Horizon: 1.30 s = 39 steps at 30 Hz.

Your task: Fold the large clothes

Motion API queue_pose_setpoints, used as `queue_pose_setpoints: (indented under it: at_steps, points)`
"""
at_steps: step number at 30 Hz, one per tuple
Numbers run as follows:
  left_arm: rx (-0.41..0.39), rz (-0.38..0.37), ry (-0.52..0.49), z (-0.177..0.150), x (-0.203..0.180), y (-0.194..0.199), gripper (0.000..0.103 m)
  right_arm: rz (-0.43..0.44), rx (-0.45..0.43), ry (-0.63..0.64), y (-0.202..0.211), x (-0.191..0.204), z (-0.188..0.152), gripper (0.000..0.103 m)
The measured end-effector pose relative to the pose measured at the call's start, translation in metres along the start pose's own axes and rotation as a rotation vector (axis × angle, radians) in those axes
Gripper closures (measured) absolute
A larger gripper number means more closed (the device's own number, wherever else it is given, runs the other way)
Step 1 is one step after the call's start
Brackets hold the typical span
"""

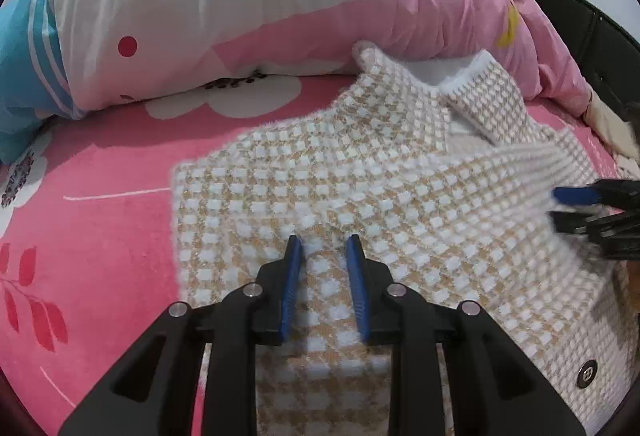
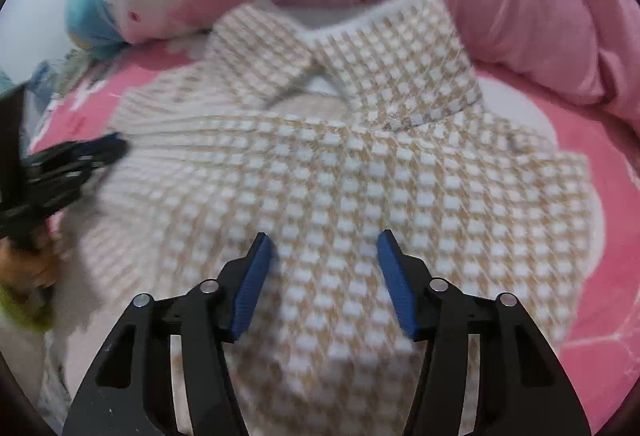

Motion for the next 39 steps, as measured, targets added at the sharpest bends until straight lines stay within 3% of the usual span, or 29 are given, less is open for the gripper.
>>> queue_pose_setpoints:
  at_steps: [8, 10, 12, 14, 16, 19, 22, 25, 28, 30, 32, 39]
  points:
    - [-0.043, -0.066, 0.023, 0.017, -0.004, 0.017, 0.077, -0.019, 0.001, -0.096, 0.003, -0.001, 0.038, 0.05]
    - [-0.016, -0.052, -0.001, 0.013, -0.009, 0.011, 0.076, 0.048, -0.019, -0.065, 0.016, 0.017, 0.044, 0.05]
    - [0.021, 0.008, -0.03, 0.005, -0.005, -0.001, 0.076, 0.101, -0.009, -0.001, 0.021, 0.043, 0.044, 0.05]
    - [0.007, -0.01, -0.017, 0.001, -0.001, -0.004, 0.074, 0.121, 0.038, 0.052, 0.006, 0.066, 0.041, 0.05]
    - [0.0, -0.017, 0.008, 0.0, 0.002, -0.003, 0.074, 0.061, 0.078, 0.079, -0.021, 0.077, 0.034, 0.04]
    - [-0.002, -0.02, 0.021, 0.0, 0.002, -0.001, 0.074, -0.051, 0.041, 0.156, -0.039, 0.088, 0.044, 0.033]
    - [-0.015, -0.034, 0.022, -0.001, 0.003, 0.012, 0.073, -0.056, 0.04, 0.097, -0.024, 0.091, 0.051, 0.04]
    - [-0.029, -0.031, 0.013, -0.005, 0.006, 0.024, 0.07, 0.017, -0.032, 0.111, 0.006, 0.11, 0.055, 0.042]
    - [-0.012, -0.019, 0.03, -0.015, 0.016, 0.018, 0.07, 0.088, -0.028, 0.156, 0.012, 0.131, 0.043, 0.044]
    - [-0.023, -0.018, 0.033, -0.016, 0.017, 0.017, 0.07, 0.026, 0.032, 0.198, -0.015, 0.139, 0.03, 0.044]
    - [-0.017, -0.007, 0.034, -0.017, 0.015, 0.015, 0.07, 0.012, 0.021, 0.209, -0.029, 0.141, 0.025, 0.043]
    - [-0.018, -0.023, 0.037, -0.016, 0.016, 0.015, 0.07, 0.045, -0.02, 0.132, 0.016, 0.124, 0.033, 0.043]
Point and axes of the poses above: each gripper's, at about its wrist camera, not at the fingertips, and y roughly against the way its jaws point, x to its left, z to its top, the point moved 7 cm from there along -y, roughly the way its jaws point
